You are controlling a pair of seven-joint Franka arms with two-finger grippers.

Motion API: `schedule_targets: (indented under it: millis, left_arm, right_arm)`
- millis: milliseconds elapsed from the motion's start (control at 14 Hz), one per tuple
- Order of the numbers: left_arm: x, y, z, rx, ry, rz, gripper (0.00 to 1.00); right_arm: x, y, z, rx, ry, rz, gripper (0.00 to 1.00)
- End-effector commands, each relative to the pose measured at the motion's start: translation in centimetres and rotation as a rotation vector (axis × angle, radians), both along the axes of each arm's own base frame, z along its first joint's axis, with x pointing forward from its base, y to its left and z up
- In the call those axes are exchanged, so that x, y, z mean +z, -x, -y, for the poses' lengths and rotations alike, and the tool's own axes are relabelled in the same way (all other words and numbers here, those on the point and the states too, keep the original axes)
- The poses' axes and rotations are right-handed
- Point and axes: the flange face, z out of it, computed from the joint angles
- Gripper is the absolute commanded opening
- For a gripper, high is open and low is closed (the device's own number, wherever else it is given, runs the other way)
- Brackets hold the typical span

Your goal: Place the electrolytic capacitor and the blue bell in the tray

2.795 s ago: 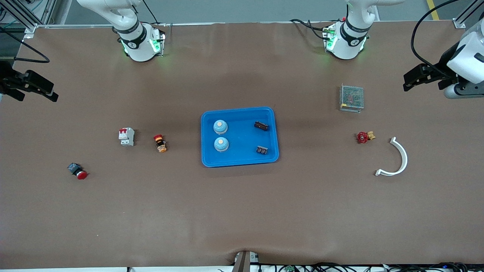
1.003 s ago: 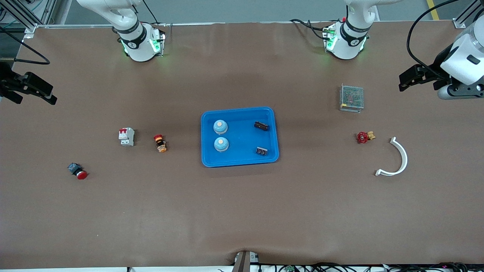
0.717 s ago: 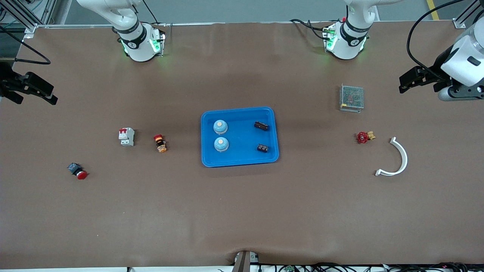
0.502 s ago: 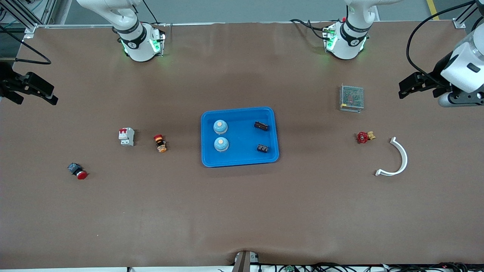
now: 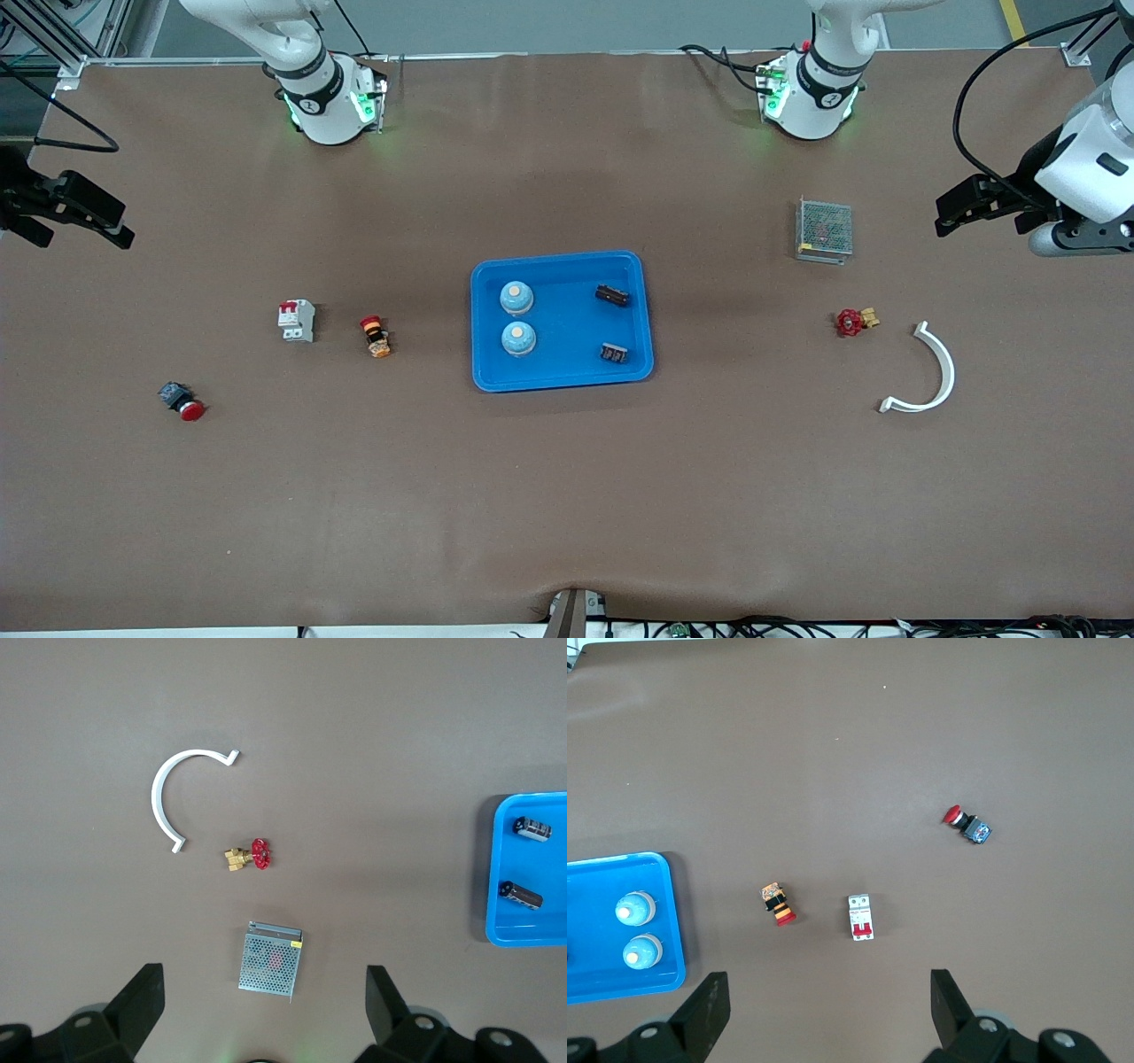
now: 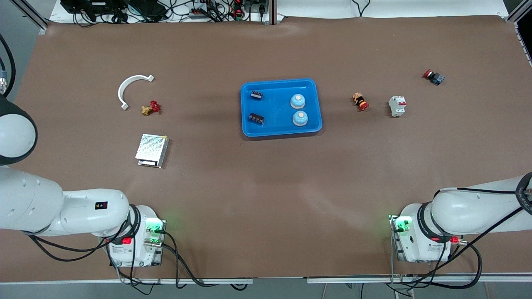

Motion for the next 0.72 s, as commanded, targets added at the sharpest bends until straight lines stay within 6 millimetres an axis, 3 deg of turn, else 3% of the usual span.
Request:
schedule_targets:
  millis: [0, 645]
  left_arm:
    - [0.61, -0.21, -0.12, -0.001, 0.003, 0.012, 1.0]
    - [0.52, -0.37, 0.16, -0.01, 0.001, 0.007, 1.0]
  right_arm:
    - [0.02, 0.12, 0.3, -0.022, 0.008, 0.006, 1.0]
    - [-0.58, -0.19, 0.81, -0.032, 0.01, -0.016, 1.0]
